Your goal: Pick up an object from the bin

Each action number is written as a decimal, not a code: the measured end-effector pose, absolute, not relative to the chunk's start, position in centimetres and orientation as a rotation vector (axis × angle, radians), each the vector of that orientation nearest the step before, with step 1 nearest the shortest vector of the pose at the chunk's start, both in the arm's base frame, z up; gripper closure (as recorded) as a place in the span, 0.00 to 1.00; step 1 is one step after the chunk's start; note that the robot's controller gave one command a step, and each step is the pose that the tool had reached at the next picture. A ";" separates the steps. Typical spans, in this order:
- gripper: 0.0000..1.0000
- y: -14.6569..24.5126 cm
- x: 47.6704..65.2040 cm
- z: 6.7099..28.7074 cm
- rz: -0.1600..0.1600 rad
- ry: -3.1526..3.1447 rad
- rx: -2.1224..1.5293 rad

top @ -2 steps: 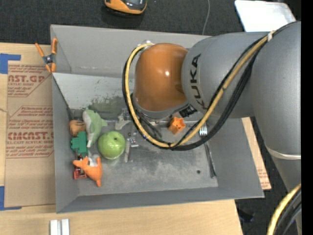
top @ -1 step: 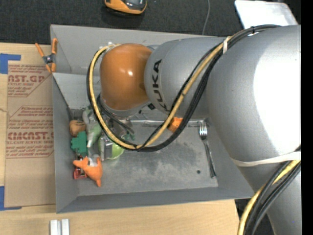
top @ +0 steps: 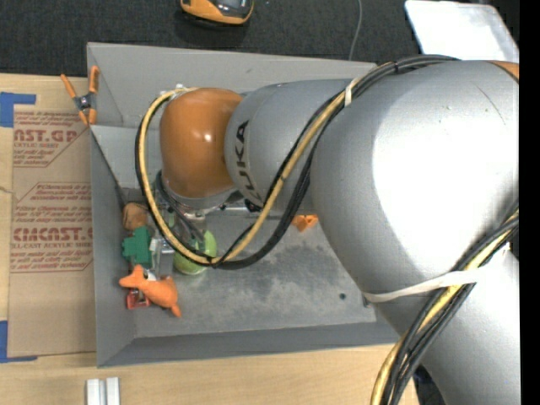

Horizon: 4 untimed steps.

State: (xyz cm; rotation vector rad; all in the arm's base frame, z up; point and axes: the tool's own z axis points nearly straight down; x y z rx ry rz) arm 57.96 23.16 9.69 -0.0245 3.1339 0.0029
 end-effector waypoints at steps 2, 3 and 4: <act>1.00 23.3 55.9 7.7 0.006 2.923 -1.079; 1.00 18.7 51.5 7.4 0.016 2.962 -0.919; 1.00 17.7 51.2 7.4 0.019 2.972 -0.890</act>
Offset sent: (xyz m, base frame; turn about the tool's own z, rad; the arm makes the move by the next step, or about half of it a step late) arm 0.0000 0.0000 0.0000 0.0000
